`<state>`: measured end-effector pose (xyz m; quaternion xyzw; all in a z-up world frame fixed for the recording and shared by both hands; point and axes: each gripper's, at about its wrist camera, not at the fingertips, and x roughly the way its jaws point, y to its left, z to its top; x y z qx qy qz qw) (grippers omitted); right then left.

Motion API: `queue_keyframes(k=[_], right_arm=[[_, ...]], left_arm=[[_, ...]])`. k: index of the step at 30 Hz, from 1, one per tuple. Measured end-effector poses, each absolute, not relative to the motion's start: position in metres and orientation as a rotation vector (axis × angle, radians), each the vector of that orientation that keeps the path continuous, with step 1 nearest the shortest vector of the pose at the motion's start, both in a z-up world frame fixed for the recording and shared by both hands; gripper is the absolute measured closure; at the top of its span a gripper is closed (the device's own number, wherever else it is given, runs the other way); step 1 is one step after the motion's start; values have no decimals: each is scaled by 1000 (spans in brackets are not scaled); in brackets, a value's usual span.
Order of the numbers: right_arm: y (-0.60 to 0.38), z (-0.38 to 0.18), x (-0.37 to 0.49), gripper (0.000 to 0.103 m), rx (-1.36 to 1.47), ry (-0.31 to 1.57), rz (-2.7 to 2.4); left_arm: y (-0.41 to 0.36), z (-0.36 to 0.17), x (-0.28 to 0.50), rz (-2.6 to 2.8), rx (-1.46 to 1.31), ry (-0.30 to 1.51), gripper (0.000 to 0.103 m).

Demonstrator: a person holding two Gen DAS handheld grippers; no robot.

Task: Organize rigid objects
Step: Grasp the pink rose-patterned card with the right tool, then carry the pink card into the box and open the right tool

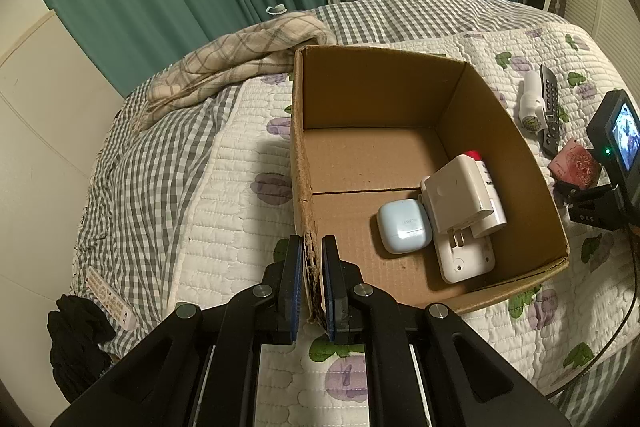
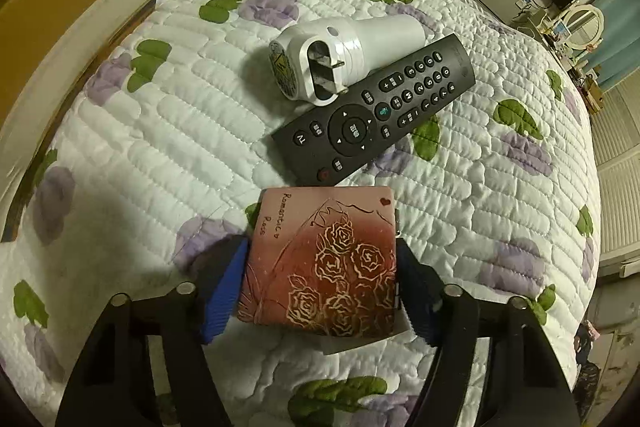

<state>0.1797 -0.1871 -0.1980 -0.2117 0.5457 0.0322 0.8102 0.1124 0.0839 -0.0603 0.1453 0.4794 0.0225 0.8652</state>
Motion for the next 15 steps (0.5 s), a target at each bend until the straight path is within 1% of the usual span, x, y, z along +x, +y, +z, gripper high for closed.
queue_keyframes(k=[5, 15], right_arm=[[-191, -181, 173, 35, -407, 1107, 89], [-195, -107, 158, 35, -225, 939, 168]], left_arm=[[84, -60, 112, 47, 306, 1004, 95], [84, -61, 112, 48, 303, 1005, 95]])
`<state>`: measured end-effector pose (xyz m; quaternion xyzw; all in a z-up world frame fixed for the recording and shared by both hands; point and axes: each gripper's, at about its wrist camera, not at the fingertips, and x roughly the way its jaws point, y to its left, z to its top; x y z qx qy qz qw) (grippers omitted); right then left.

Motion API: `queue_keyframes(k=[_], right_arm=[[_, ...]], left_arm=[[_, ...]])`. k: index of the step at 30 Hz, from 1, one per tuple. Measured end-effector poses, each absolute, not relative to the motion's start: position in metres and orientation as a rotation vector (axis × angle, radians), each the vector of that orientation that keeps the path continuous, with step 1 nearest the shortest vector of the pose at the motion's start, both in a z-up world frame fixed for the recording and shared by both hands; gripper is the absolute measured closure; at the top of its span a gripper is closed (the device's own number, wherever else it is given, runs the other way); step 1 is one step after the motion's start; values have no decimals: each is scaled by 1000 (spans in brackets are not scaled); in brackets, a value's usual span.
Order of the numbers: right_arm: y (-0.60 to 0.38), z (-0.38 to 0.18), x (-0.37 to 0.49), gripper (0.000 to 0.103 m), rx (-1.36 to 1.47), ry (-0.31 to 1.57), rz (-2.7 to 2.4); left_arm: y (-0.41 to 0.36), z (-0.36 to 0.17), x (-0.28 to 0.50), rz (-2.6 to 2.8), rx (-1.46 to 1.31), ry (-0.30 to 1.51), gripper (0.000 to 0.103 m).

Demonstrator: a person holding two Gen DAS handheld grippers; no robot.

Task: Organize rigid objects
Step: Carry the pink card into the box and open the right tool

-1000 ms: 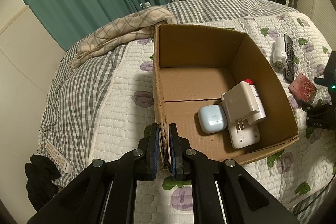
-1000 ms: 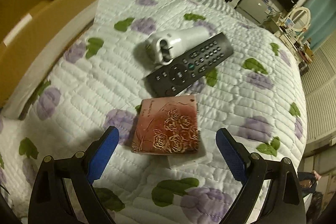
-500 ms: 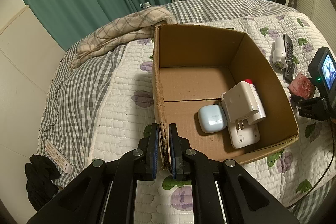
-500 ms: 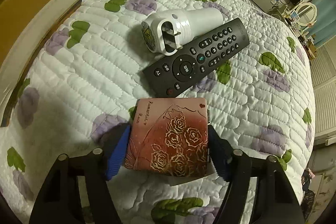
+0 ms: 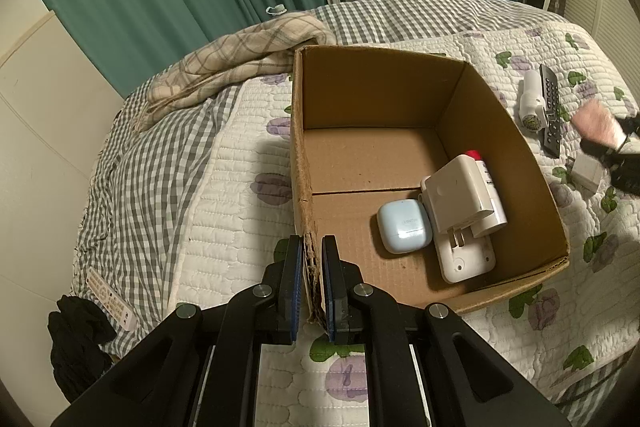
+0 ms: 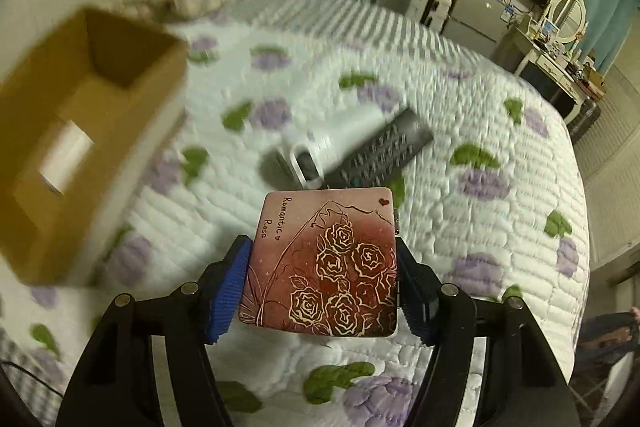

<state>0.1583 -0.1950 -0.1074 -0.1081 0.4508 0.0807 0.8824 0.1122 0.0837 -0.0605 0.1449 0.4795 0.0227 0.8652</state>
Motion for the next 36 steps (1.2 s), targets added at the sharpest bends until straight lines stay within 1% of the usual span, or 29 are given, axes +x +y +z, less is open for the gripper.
queue_keyframes(k=[8, 13, 16, 20, 27, 32, 36], right_arm=[[-142, -27, 148, 35, -195, 747, 333], [-99, -9, 143, 35, -191, 700, 431], [-76, -17, 147, 35, -178, 710, 473], [-47, -46, 157, 35, -190, 756, 502], [-31, -91, 166, 35, -207, 842, 509], [-31, -103, 166, 35, -209, 867, 513], [-33, -102, 162, 35, -193, 864, 532]], left_arm=[[84, -61, 112, 48, 306, 1004, 95], [84, -60, 113, 47, 302, 1005, 95], [85, -60, 114, 47, 299, 1005, 95], [86, -60, 114, 40, 290, 1004, 95], [87, -61, 112, 27, 290, 1003, 95], [85, -61, 112, 35, 296, 1004, 95], [85, -62, 112, 36, 295, 1005, 95]])
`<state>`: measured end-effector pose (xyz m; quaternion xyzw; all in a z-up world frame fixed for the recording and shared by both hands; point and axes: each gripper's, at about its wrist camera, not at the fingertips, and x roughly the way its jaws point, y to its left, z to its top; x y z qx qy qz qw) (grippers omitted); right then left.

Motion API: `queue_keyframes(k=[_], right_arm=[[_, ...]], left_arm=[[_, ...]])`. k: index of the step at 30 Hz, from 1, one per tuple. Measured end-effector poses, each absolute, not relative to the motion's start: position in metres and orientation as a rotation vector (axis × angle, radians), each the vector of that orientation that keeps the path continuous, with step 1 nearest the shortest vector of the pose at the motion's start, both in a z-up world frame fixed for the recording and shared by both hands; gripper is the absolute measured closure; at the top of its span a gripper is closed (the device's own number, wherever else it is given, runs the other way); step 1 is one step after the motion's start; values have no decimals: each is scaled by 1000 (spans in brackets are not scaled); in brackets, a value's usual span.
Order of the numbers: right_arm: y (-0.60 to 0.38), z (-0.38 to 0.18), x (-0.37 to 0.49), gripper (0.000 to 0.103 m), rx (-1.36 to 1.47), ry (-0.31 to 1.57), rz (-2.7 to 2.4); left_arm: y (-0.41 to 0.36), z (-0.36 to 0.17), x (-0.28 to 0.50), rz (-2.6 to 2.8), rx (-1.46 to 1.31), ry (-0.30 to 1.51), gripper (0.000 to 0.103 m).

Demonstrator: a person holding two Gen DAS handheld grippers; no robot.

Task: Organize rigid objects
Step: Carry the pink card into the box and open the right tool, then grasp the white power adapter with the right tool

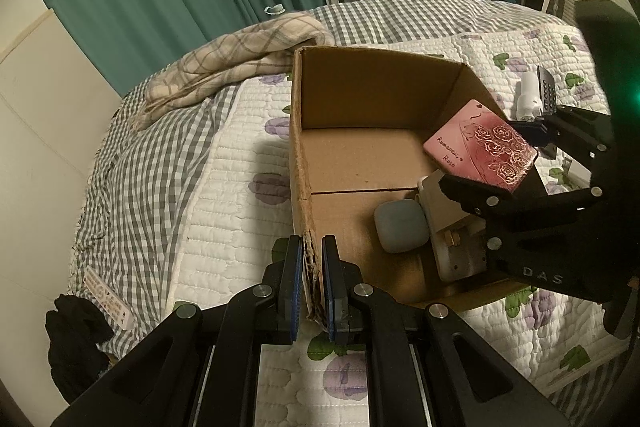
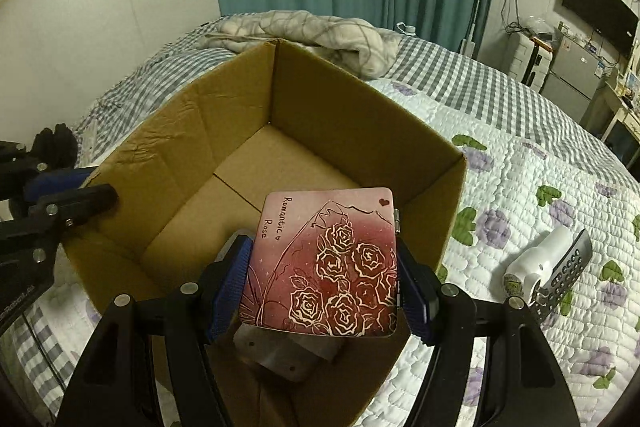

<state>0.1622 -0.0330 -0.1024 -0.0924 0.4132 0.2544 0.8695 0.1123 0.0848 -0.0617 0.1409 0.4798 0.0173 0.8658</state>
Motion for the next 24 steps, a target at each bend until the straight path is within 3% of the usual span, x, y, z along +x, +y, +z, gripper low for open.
queue_keyframes(k=[2, 3, 4, 5, 16, 24], right_arm=[[-35, -96, 157, 34, -194, 836, 530], [-37, -89, 152, 29, -201, 799, 529], [-41, -80, 146, 16, -209, 760, 515], [-45, -72, 143, 13, -213, 735, 506], [-146, -7, 133, 13, -212, 660, 357], [-202, -37, 140, 13, -275, 775, 238]], left_arm=[[85, -62, 112, 38, 298, 1005, 95], [84, -62, 112, 39, 298, 1005, 95], [84, -61, 112, 35, 296, 1007, 95], [84, -62, 112, 38, 296, 1008, 95], [84, -61, 112, 45, 287, 1007, 95], [84, -61, 112, 49, 282, 1010, 95]])
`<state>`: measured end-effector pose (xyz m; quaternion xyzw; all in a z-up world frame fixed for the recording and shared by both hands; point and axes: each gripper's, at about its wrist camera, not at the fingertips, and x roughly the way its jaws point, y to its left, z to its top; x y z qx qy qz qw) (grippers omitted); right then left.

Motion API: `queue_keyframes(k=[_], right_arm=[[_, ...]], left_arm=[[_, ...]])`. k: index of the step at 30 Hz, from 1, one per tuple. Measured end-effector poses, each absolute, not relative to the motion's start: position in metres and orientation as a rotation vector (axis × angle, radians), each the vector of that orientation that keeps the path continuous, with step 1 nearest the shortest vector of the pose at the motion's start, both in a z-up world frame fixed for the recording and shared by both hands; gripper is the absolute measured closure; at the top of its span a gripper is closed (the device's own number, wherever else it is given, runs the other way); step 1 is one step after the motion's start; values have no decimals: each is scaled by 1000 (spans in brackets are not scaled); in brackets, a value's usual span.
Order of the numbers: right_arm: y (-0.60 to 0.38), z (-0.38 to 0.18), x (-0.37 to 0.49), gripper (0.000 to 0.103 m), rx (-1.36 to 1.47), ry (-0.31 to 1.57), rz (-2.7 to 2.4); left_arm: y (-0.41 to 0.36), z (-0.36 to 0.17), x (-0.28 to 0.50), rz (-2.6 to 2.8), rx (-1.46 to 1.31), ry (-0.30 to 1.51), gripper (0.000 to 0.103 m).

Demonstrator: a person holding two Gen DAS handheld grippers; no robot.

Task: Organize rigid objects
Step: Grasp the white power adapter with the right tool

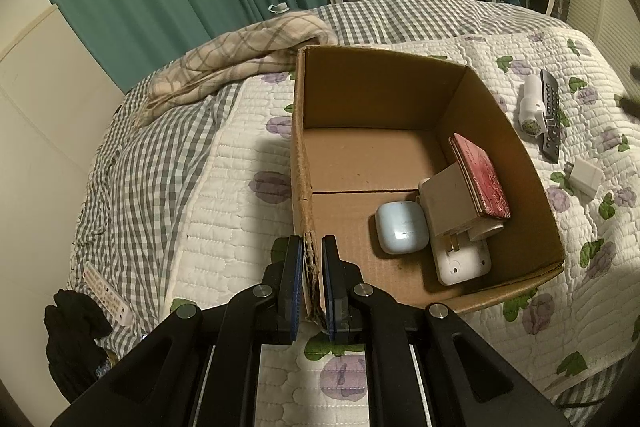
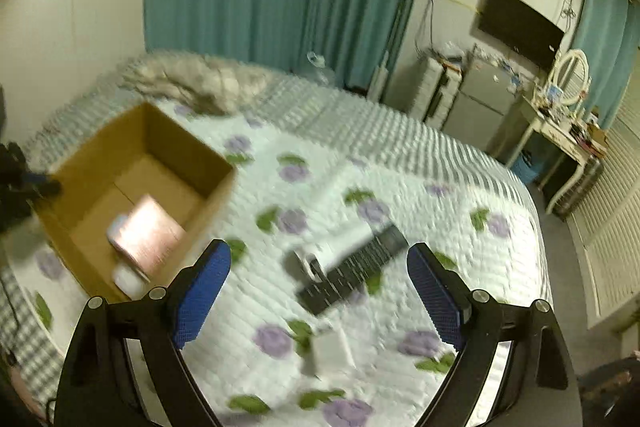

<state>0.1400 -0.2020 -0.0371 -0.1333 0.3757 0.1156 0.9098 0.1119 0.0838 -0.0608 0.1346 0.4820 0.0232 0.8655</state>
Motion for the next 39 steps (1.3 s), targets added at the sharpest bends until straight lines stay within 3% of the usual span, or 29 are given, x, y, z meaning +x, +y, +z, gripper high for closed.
queue_keyframes(k=[11, 13, 18, 23, 32, 39], right_arm=[[-228, -154, 150, 13, -322, 1046, 212], [-230, -166, 152, 17, -319, 1079, 208], [-228, -174, 152, 21, -334, 1093, 207], [-222, -180, 152, 41, -370, 1107, 199], [-222, -181, 152, 58, -394, 1102, 168], [-219, -178, 149, 59, -415, 1080, 160]], left_arm=[[83, -62, 112, 63, 296, 1014, 95], [82, -62, 113, 66, 298, 1015, 95], [81, -63, 114, 69, 297, 1016, 95], [81, -63, 113, 68, 299, 1016, 95], [81, -62, 113, 66, 297, 1015, 95], [81, -62, 113, 65, 296, 1016, 95]])
